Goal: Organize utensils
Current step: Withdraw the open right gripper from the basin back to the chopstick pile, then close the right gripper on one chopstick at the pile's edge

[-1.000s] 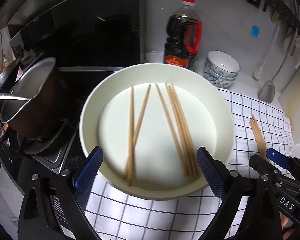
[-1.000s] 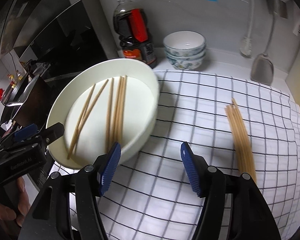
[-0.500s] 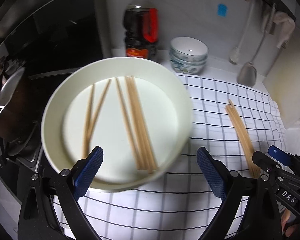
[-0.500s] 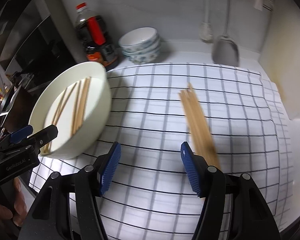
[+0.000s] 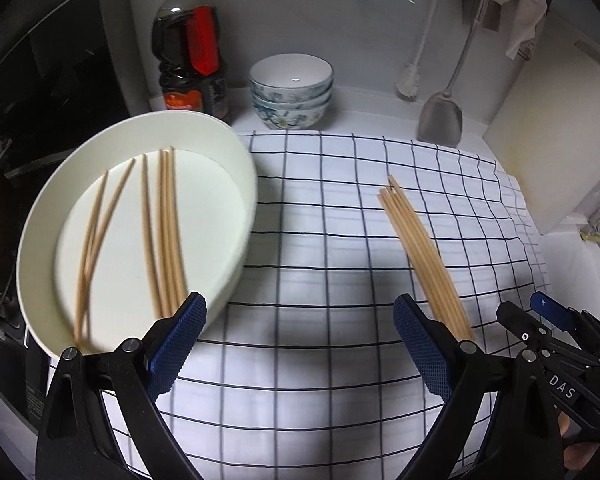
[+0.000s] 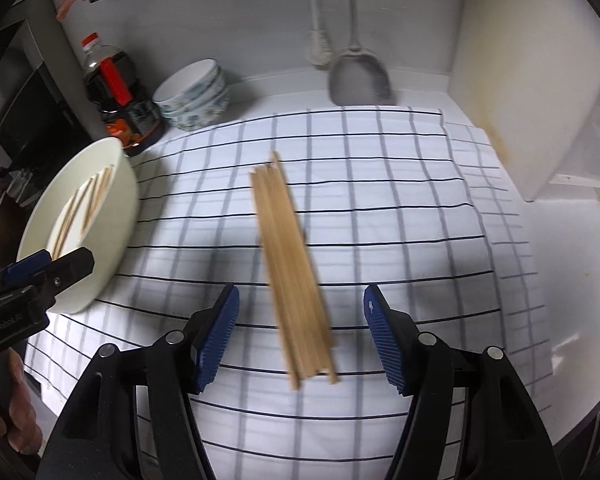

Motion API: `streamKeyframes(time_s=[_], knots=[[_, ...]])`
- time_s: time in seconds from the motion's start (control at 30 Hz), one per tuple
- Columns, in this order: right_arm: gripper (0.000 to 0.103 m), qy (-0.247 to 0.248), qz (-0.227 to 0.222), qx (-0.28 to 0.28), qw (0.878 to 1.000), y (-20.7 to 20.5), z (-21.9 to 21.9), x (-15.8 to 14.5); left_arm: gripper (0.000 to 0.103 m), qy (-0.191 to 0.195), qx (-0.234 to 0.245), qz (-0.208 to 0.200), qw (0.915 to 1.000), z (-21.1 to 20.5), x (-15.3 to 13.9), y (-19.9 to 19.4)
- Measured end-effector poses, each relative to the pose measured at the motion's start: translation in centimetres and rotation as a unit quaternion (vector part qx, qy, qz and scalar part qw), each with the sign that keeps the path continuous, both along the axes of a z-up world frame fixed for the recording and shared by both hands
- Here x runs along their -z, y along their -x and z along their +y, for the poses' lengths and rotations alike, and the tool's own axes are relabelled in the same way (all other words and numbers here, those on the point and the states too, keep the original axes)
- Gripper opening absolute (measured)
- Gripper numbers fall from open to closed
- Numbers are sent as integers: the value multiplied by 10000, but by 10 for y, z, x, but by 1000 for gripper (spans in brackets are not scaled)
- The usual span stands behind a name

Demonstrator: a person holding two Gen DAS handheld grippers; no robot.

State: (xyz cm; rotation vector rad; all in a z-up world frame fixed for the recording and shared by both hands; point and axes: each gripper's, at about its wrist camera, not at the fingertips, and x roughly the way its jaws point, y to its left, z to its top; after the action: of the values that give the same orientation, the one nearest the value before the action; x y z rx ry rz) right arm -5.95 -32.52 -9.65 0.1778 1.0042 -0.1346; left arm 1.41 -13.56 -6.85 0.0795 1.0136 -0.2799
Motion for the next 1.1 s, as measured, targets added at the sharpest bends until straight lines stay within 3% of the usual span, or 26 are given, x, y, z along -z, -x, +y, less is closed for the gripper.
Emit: streamKeyframes(time_s=[0.33,0.73,1.1], knots=[[62,84,114,-159,9998,-6,-32,25,93,108,-59,203,9997,-34,28,11],[62,30,103,-652,9978,-20,-39,61,93,61,-310,340,9989,-48,65,9],[62,369,-16,-962,9947,-25,-36,76,93,64,-402,369,9985,-53,81,11]])
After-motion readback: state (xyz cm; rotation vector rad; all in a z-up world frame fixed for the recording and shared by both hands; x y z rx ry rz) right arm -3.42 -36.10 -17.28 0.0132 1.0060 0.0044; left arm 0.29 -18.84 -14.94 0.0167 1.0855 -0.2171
